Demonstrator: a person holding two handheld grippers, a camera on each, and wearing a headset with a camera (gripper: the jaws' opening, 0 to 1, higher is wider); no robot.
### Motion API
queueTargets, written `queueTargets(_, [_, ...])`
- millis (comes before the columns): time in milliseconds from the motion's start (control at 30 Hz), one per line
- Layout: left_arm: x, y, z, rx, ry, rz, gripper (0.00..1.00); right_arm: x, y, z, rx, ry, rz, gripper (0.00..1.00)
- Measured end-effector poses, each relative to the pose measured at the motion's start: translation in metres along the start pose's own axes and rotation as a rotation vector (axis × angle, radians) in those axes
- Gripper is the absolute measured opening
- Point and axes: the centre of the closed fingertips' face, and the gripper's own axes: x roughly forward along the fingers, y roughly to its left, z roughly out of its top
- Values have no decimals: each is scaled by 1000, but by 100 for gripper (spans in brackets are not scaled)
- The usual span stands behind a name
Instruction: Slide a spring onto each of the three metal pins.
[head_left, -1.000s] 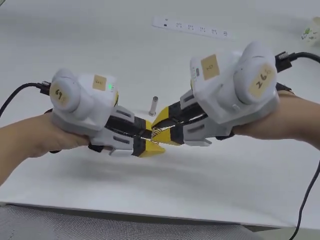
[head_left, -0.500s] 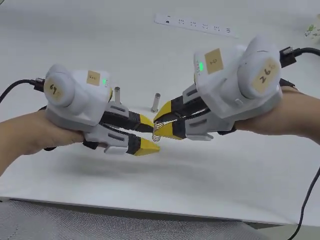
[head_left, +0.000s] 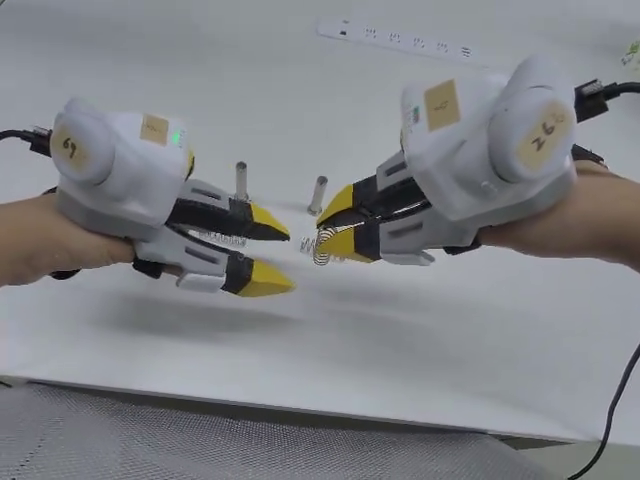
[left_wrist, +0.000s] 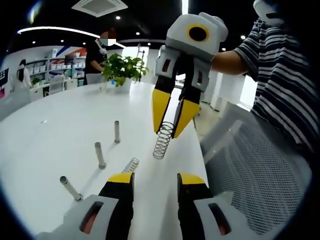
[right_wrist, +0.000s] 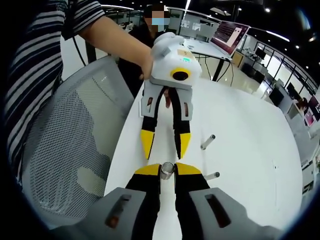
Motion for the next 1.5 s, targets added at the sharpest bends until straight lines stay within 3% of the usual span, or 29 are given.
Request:
queueTargets(500, [-20, 10, -8, -32, -18, 68, 42, 0, -3, -4, 13, -6, -30, 7])
queueTargets(1033, [-58, 38, -22, -73, -33, 225, 77, -7, -10, -20, 47, 10, -63, 7])
queueTargets(1233, [-64, 48, -20, -101, -78, 289, 94, -8, -11, -22, 50, 15, -67, 7])
queueTargets(1500, [-70, 51, -24, -125, -86, 317, 98, -13, -15, -30, 89, 21, -76, 7])
